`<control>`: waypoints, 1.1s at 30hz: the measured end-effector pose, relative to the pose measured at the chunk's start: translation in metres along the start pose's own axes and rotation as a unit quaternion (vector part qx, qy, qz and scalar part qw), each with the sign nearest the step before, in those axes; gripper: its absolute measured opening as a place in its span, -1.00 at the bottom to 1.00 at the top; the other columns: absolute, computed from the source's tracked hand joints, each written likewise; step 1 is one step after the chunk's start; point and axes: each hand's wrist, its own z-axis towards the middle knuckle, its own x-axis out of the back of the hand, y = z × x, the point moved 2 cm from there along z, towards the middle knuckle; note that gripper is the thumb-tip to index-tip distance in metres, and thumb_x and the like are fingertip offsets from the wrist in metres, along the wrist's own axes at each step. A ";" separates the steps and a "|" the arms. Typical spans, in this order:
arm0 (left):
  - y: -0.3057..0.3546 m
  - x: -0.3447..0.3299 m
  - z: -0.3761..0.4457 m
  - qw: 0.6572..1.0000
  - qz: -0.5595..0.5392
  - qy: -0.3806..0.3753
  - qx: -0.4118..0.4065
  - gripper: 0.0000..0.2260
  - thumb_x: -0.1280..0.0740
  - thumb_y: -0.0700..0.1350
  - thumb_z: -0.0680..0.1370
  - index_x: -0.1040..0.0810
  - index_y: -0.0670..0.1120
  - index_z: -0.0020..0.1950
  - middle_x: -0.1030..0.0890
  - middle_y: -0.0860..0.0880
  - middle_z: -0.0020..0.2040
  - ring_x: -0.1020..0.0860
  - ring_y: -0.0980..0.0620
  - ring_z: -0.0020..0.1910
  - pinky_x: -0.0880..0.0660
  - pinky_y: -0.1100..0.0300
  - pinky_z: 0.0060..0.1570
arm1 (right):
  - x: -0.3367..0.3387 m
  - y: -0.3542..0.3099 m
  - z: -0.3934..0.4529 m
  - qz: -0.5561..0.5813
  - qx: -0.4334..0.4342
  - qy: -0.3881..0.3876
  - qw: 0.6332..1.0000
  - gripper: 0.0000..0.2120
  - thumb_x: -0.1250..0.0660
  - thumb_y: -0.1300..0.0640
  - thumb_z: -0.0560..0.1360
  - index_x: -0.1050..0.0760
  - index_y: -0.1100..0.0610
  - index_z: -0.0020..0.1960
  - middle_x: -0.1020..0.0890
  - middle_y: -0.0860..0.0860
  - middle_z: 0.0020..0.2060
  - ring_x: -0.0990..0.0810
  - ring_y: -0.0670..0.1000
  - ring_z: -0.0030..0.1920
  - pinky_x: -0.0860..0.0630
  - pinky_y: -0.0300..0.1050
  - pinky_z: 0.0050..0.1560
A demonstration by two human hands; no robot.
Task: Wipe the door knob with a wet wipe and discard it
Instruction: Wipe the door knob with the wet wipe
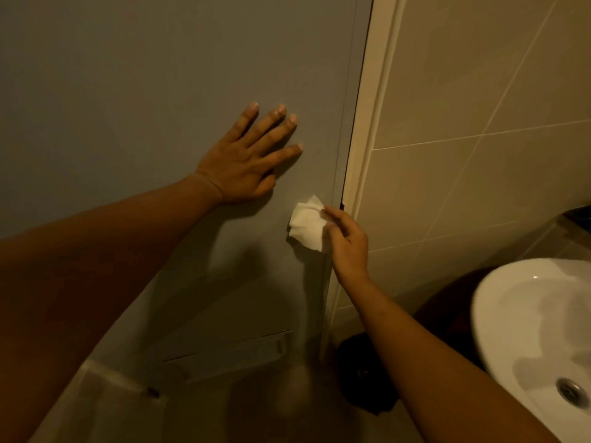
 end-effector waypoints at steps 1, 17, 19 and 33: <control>0.004 0.003 0.000 1.000 -0.010 -0.006 0.019 -0.46 -0.13 0.08 0.57 -0.21 0.03 0.56 -0.22 -0.20 0.56 -0.14 -0.25 0.54 0.08 -0.18 0.51 | 0.004 -0.002 0.005 -0.011 -0.006 0.004 1.000 -0.75 -0.28 0.23 0.53 -0.60 0.08 0.17 -0.58 -0.06 0.09 -0.55 -0.14 0.04 -0.59 -0.35 -0.12; 0.161 -0.003 -0.024 0.763 -0.466 -0.165 0.417 -0.66 -0.25 0.00 0.61 -0.50 -0.09 0.34 -0.53 -0.10 0.23 -0.54 -0.02 0.16 -0.43 0.26 0.13 | 0.034 0.003 0.033 -0.251 0.180 -0.233 0.922 -0.59 -0.45 0.10 0.43 -0.53 0.12 0.25 -0.58 -0.01 0.07 -0.56 -0.11 -0.02 -0.51 -0.38 -0.01; 0.164 -0.004 -0.021 0.749 -0.468 -0.151 0.445 -0.65 -0.31 -0.05 0.58 -0.51 -0.10 0.34 -0.54 -0.10 0.24 -0.55 -0.04 0.17 -0.45 0.25 0.15 | 0.035 0.005 0.037 -0.222 0.146 -0.238 0.934 -0.58 -0.46 0.08 0.42 -0.54 0.13 0.25 -0.61 0.00 0.06 -0.59 -0.11 -0.04 -0.55 -0.34 0.00; 0.163 -0.010 -0.022 0.597 -0.550 -0.120 0.572 -0.63 -0.50 -0.23 0.38 -0.61 -0.09 0.18 -0.67 -0.05 0.03 -0.63 0.08 -0.07 -0.54 0.31 -0.07 | 0.023 -0.018 0.050 -0.347 0.338 -0.320 0.814 -0.65 -0.39 0.10 0.47 -0.53 0.14 0.24 -0.59 0.12 0.15 -0.54 0.10 0.12 -0.42 -0.15 0.08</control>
